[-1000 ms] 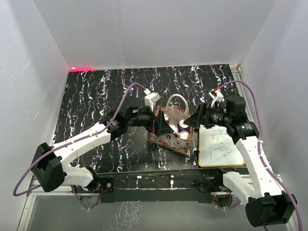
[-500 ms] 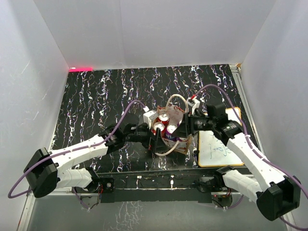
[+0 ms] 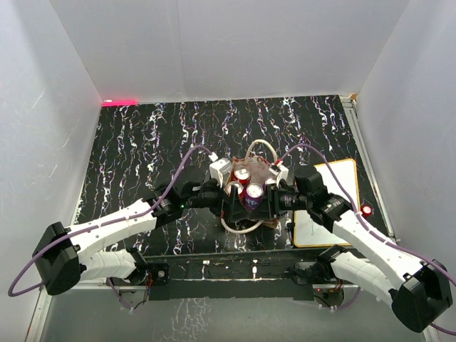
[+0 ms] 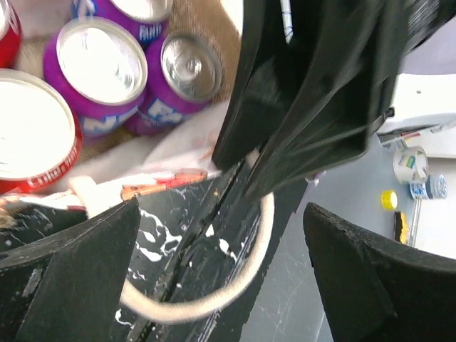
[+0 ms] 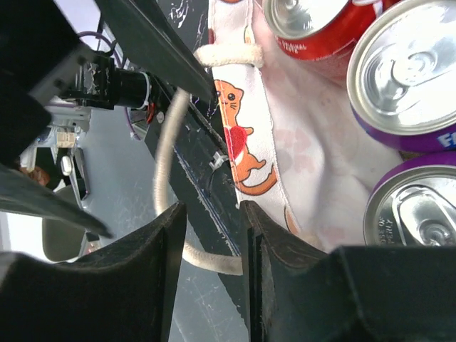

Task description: Take the beverage out of the canvas bag

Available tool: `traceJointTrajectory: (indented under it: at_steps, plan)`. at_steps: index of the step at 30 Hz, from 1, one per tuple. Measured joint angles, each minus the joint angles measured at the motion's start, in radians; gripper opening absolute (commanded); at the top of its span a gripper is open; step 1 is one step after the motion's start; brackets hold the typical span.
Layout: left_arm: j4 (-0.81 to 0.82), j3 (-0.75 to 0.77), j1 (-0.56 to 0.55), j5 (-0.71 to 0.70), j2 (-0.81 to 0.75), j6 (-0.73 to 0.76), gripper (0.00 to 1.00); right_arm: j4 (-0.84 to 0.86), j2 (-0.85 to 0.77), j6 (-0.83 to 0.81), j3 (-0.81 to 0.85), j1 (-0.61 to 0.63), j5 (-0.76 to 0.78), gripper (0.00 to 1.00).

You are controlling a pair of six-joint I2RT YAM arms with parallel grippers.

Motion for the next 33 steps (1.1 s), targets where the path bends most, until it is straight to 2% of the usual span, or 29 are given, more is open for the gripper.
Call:
traceJointTrajectory:
  at_steps: [6,12,17,21,26,33]
  plan:
    - [-0.109,0.248,0.001,-0.132,0.057,0.08,0.95,0.079,-0.016,0.063,-0.08,0.018,0.01,0.34]
    - [-0.225,0.433,0.005,-0.23,0.266,0.142,0.88,0.095,-0.018,0.084,-0.083,0.028,0.034,0.34]
    - [-0.355,0.476,0.004,-0.309,0.399,0.196,0.84,0.107,-0.029,0.087,-0.093,0.029,0.051,0.34]
    - [-0.406,0.518,-0.003,-0.36,0.415,0.223,0.82,0.112,-0.029,0.088,-0.094,0.029,0.053,0.34]
    - [-0.426,0.545,-0.005,-0.431,0.423,0.226,0.76,0.113,-0.026,0.088,-0.094,0.029,0.054,0.34]
    - [-0.428,0.624,-0.019,-0.559,0.522,0.221,0.74,0.114,-0.017,0.087,-0.094,0.032,0.056,0.34]
